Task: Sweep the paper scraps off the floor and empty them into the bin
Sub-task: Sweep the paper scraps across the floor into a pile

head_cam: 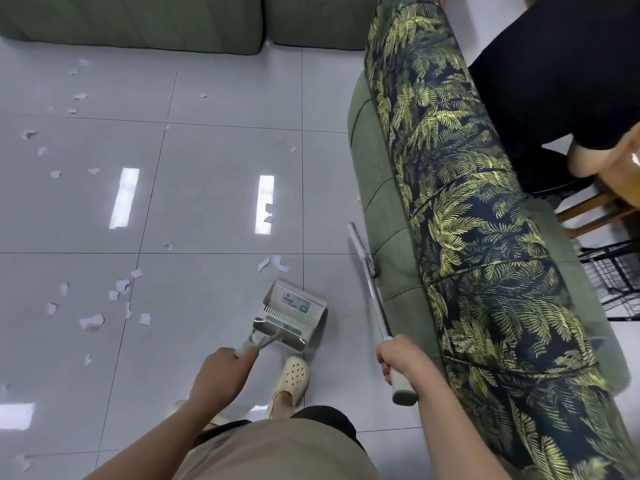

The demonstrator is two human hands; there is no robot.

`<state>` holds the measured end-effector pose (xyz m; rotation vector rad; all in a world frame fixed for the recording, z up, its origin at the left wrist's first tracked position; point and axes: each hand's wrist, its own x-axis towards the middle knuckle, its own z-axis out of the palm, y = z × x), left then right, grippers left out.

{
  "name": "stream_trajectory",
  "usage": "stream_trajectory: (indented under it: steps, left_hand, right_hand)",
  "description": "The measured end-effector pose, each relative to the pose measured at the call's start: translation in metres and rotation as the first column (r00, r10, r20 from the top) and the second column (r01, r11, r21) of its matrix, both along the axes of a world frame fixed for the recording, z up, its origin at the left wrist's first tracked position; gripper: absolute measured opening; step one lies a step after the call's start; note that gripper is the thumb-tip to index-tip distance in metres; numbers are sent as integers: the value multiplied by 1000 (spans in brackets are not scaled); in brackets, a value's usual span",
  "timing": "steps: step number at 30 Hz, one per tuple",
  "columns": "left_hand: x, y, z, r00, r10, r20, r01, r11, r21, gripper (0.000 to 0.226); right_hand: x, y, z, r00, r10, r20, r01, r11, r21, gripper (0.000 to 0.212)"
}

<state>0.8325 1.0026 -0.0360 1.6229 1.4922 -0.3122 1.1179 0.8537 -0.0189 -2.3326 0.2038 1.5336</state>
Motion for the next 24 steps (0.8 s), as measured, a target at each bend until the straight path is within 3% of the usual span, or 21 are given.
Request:
stream_trajectory:
  steps: [6, 10, 14, 16, 18, 20, 22, 24]
  left_hand:
    - [-4, 0, 2, 999, 33, -3, -33, 999, -18, 50]
    - [-6, 1, 7, 999, 38, 5, -38, 999, -2, 49]
    - [-11, 2, 6, 992, -119, -40, 120, 992, 29, 38]
    - [-10, 1, 7, 995, -93, -42, 93, 996, 11, 28]
    - [-7, 0, 6, 997, -61, -48, 62, 998, 21, 33]
    - [-7, 0, 5, 999, -23, -24, 23, 1000, 15, 20]
    - [-7, 2, 6, 997, 51, -56, -53, 998, -32, 36]
    - [-9, -1, 0, 993, 116, 15, -115, 993, -26, 27]
  right_hand:
    - [19, 16, -27, 998, 51, -48, -54, 995, -82, 35]
    - [41, 21, -24, 979, 16, -203, -28, 998, -53, 11]
    - [58, -2, -3, 980, 8, -200, -13, 1000, -24, 14]
    - [51, -13, 5, 986, 36, -161, -36, 999, 3, 15]
    - [41, -18, 5, 992, 42, -116, -40, 999, 22, 17]
    - [32, -18, 2, 996, 25, -82, -23, 999, 27, 15]
    - [24, -14, -6, 997, 13, -79, -13, 1000, 6, 14]
    - [18, -8, -16, 992, -11, -128, 9, 1000, -15, 21]
